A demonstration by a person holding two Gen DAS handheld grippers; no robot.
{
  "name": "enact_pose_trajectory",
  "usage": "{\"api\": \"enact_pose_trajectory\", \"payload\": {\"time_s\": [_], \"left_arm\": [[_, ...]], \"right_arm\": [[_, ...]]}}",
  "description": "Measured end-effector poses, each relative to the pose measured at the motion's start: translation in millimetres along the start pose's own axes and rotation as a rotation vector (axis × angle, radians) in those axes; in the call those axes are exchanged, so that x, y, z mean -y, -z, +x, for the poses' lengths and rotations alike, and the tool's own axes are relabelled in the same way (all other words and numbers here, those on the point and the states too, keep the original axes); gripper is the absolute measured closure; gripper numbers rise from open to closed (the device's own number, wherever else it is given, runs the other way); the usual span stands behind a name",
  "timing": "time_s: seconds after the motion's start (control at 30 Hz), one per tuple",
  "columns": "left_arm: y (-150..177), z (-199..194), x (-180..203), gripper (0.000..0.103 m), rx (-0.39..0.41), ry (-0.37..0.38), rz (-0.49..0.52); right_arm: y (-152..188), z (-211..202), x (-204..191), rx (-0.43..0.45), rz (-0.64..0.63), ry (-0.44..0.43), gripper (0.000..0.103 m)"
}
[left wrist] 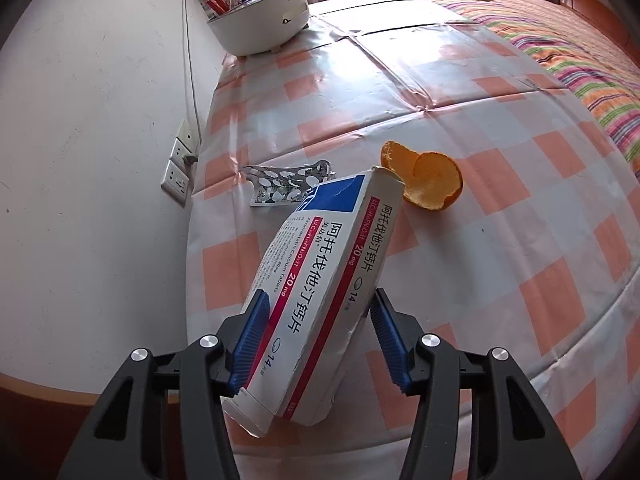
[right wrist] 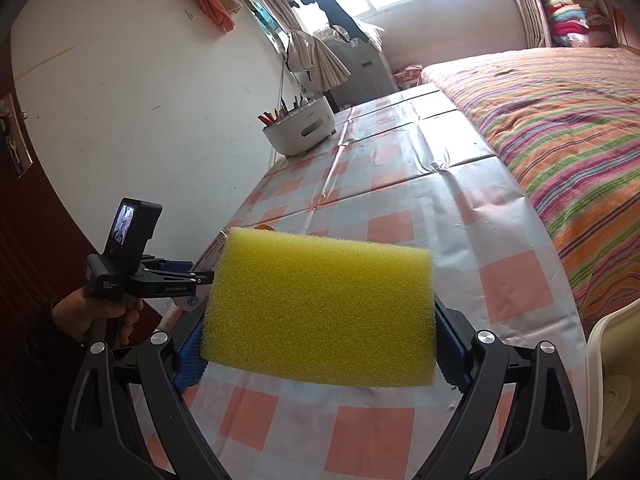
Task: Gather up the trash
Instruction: 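Grasp the white-and-red medicine box with the left tool and lift it, then carry the sponge over the bin and open the right tool while the left tool carries the box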
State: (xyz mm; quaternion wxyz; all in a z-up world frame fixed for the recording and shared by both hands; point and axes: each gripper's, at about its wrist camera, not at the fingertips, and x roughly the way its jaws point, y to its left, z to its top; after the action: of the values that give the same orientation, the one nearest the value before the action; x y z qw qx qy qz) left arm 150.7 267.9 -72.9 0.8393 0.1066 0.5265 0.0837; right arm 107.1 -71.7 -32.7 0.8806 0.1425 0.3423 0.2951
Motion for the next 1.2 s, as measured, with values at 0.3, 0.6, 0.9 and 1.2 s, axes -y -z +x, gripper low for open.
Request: {"api": "enact_pose_trajectory", "payload": {"time_s": [0.3, 0.6, 0.9, 1.2], "left_arm": [[14, -25, 18, 0.061, 0.06, 0.062, -0.014], [26, -56, 48, 0.066, 0.108, 0.218, -0.044], [35, -82, 71, 0.066, 0.166, 0.341, -0.072], [44, -112, 98, 0.066, 0.238, 0.469, -0.109]], "right_arm": [[-2, -12, 8, 0.028, 0.008, -0.003, 0.015], [-3, -26, 11, 0.063, 0.009, 0.005, 0.015], [-3, -38, 19, 0.088, 0.015, 0.021, 0.015], [2, -52, 38, 0.108, 0.023, 0.069, 0.015]]}}
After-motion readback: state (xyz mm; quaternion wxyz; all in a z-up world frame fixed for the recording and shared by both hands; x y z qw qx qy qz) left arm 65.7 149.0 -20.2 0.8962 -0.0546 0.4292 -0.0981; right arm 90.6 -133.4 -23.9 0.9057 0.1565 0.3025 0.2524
